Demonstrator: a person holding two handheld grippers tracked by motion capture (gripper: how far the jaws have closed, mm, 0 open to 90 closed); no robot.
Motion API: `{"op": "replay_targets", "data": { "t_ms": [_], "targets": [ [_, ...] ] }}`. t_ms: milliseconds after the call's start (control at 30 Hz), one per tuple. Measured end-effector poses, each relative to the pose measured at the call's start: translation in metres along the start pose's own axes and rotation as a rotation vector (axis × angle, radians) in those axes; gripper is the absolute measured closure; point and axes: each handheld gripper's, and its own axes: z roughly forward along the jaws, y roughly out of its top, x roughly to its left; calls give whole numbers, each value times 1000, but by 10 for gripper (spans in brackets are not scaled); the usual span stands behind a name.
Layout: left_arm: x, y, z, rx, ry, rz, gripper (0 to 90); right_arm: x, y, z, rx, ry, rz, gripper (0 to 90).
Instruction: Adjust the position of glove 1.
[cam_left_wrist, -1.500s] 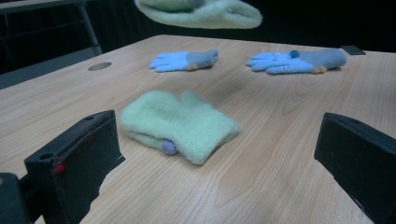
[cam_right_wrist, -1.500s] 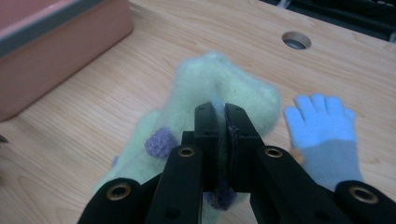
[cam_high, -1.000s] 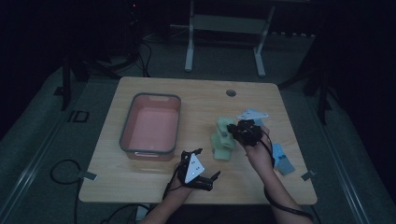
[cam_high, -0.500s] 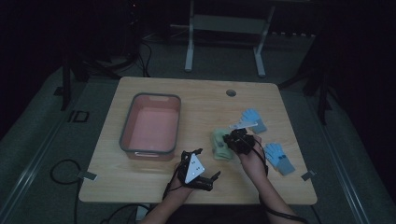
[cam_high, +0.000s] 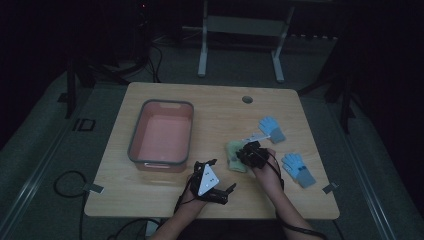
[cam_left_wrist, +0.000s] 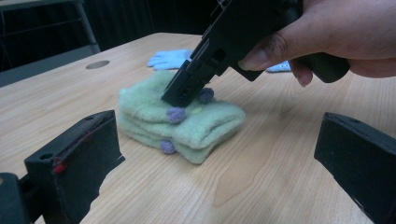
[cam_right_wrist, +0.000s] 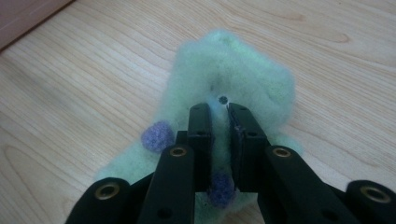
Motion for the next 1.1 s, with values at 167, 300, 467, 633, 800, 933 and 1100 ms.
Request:
{"op": "replay_targets", "data": {
  "t_ms": [167, 300, 467, 633, 800, 933, 1100],
  "targets": [
    [1, 0, 0, -12, -18, -8, 2, -2, 0, -3, -9, 8, -4, 730],
    [1, 1, 2, 1, -36, 10, 2, -5, 1, -13, -41, 27, -26, 597],
    [4, 8, 3, -9, -12, 52, 2, -16, 2, -26, -86, 67, -31, 355],
    [10, 17, 5, 50, -76, -32, 3, -29, 0, -39, -109, 118, -31, 178],
    [9, 29, 10, 136, -150, -16, 3, -44, -4, -50, -160, 142, -1, 152],
    [8, 34, 14, 137, -182, 47, 20, -54, -4, -53, -157, 167, -23, 154],
    [16, 35, 23, 155, -215, 94, 89, -61, -2, -53, -168, 215, -44, 157]
  ]
}}
